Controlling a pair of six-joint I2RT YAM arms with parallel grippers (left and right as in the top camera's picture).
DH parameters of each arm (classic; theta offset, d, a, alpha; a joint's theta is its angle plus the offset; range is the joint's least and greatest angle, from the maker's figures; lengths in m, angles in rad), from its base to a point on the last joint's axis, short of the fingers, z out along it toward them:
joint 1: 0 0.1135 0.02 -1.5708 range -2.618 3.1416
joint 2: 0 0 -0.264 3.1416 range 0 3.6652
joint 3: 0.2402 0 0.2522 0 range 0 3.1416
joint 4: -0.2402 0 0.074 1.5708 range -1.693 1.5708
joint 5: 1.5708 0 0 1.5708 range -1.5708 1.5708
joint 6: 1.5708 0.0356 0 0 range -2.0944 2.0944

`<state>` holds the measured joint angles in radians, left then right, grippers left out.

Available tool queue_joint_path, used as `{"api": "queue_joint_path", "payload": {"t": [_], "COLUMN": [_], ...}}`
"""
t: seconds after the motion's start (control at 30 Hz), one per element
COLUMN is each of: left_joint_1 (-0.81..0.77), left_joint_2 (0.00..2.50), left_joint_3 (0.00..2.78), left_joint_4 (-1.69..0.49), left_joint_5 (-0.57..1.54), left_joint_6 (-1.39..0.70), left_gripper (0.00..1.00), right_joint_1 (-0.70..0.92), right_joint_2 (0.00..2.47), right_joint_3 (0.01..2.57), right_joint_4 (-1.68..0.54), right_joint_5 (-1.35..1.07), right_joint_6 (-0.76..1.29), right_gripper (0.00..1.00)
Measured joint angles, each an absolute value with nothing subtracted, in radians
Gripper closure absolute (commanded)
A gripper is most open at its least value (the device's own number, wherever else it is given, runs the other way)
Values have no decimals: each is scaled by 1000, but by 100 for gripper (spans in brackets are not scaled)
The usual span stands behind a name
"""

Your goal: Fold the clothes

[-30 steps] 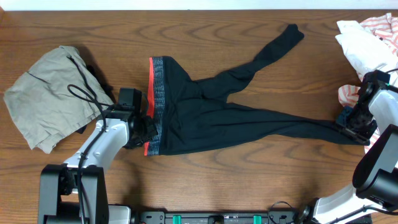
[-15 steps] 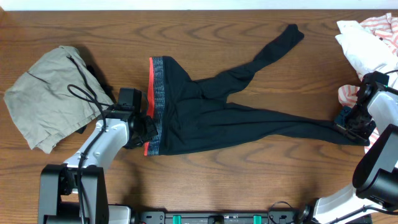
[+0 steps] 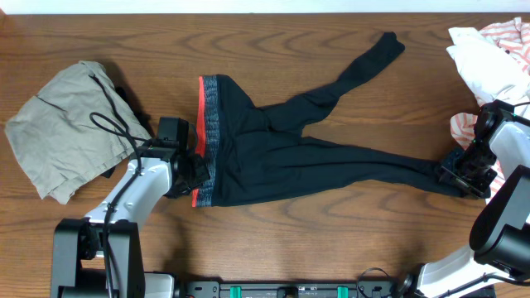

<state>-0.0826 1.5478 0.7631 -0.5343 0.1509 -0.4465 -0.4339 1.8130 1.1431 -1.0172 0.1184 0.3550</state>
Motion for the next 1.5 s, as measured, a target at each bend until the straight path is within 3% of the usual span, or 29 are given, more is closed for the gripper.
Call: {"api": "queue_joint_path", "payload": {"t": [0.33, 0.43, 0.47, 0.53, 0.57, 0.83, 1.2, 1.5], "left_joint_1": [-83, -83, -83, -83, -83, -83, -83, -83], "left_joint_2": [1548, 1548, 1548, 1548, 1548, 1548, 1548, 1548], "left_joint_3": [763, 763, 763, 763, 763, 763, 763, 763], "left_joint_4": [-534, -534, -534, -534, -535, -534, -534, -534], "left_joint_5": [151, 151, 150, 150, 150, 151, 151, 150], "left_joint_6": [-447, -447, -447, -447, -447, -447, -447, -447], "left_gripper": [94, 94, 94, 94, 94, 94, 94, 94], "right_joint_1": [-434, -434, -434, -434, -434, -434, -389, -356], "right_joint_2": [1813, 1813, 1813, 1813, 1813, 1813, 1799, 1775], "right_joint_3": [1122, 1090, 1077, 1060, 1052, 1068, 1502, 1543], "right_joint_4": [-1001, -978, -965, -947, -938, -903, -951, -1067], "right_joint_5": [112, 111, 109, 103, 102, 61, -170, -129], "right_joint_6": [357, 357, 357, 359, 363, 356, 250, 221], "right_gripper": [36, 40, 50, 92, 99, 99, 99, 96]}}
